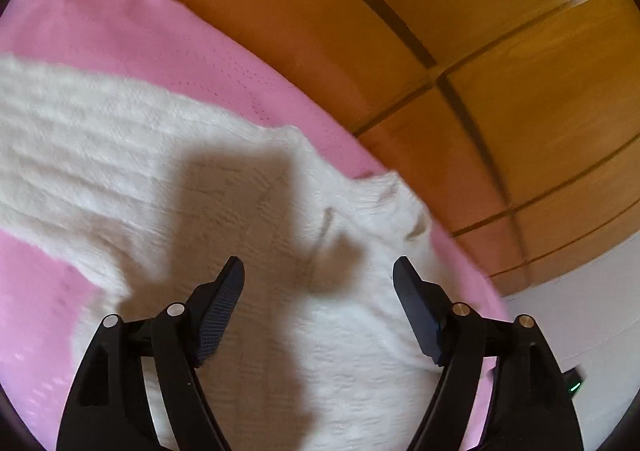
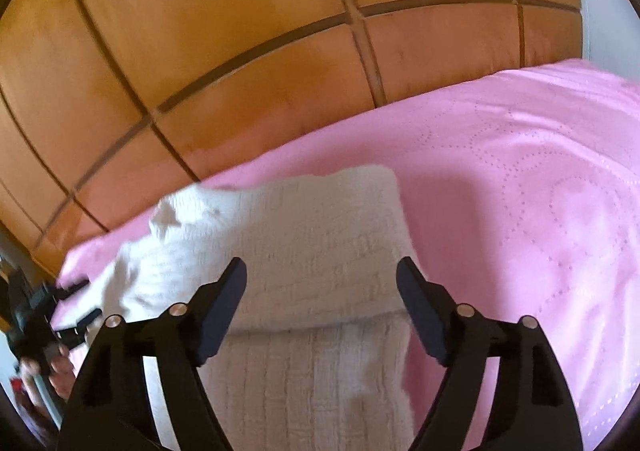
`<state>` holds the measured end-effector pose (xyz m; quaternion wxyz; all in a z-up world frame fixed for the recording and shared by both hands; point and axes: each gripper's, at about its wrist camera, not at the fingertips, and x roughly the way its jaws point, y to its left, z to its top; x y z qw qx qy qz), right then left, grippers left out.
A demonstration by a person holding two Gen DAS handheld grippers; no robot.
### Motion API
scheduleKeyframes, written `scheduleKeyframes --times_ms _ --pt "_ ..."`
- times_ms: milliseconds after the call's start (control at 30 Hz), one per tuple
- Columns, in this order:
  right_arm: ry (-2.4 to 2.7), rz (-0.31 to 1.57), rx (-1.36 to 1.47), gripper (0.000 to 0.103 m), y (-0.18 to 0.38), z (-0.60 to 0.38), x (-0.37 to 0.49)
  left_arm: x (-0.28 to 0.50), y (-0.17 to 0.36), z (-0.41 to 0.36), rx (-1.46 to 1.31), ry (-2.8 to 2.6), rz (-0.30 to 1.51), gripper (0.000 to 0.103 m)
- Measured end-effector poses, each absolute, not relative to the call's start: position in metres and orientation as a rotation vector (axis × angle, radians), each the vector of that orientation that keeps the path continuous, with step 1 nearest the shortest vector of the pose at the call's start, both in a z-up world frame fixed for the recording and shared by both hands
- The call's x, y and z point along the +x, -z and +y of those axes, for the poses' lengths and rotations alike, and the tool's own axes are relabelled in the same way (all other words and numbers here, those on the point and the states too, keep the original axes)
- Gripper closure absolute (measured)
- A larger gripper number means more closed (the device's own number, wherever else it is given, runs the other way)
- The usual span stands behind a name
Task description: Fold small clothes
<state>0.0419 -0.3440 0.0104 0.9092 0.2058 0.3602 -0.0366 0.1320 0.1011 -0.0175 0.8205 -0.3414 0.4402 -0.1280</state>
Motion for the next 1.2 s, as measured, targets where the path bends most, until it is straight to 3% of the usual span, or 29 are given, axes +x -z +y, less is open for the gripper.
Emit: scheduleKeyframes --times_ms 67,167,200,233,267,300,600,800,900,1100,1133,1200 --pt "0.074 0.754 0.406 0.022 -0.007 -0.339 0.038 0.138 0.023 0.089 -0.712 0.266 0.965 0.029" --pt "0.096 0.747 0.411 0.016 -0.006 -0.341 0.030 0.148 0.030 0.066 -0.625 0.258 0.998 0.044" --pt "0.102 0.744 0.417 0.015 -0.006 -0.343 0.028 0.151 0.033 0.061 -0.602 0.253 1.008 0.060" --pt "0.114 0.740 0.419 0.014 -0.007 -0.347 0.025 0.156 0.036 0.053 -0.569 0.252 1.023 0.084" --pt "0.126 0.736 0.420 0.013 -0.009 -0.352 0.023 0.160 0.039 0.046 -0.534 0.242 1.036 0.095" --pt "0.138 0.732 0.423 0.013 -0.009 -0.356 0.021 0.161 0.039 0.044 -0.525 0.233 1.036 0.097" --pt "0.114 0.708 0.425 0.017 -0.017 -0.362 0.037 0.133 0.009 0.088 -0.528 0.178 0.918 0.097" --pt "0.052 0.823 0.393 0.017 0.016 -0.325 0.080 0.138 0.026 0.093 -0.459 0.131 0.973 0.095" --pt "0.144 0.871 0.254 0.015 0.040 -0.310 0.093 0.126 0.027 0.094 -0.438 0.149 0.971 0.066" --pt "0.187 0.875 0.260 0.003 0.047 -0.315 0.097 0.099 0.023 0.117 -0.450 0.063 0.939 0.062" --pt "0.186 0.878 0.266 0.003 0.048 -0.317 0.097 0.092 0.022 0.123 -0.464 0.055 0.926 0.053" --pt "0.205 0.872 0.255 0.003 0.044 -0.315 0.095 0.081 0.019 0.130 -0.478 0.044 0.898 0.050"
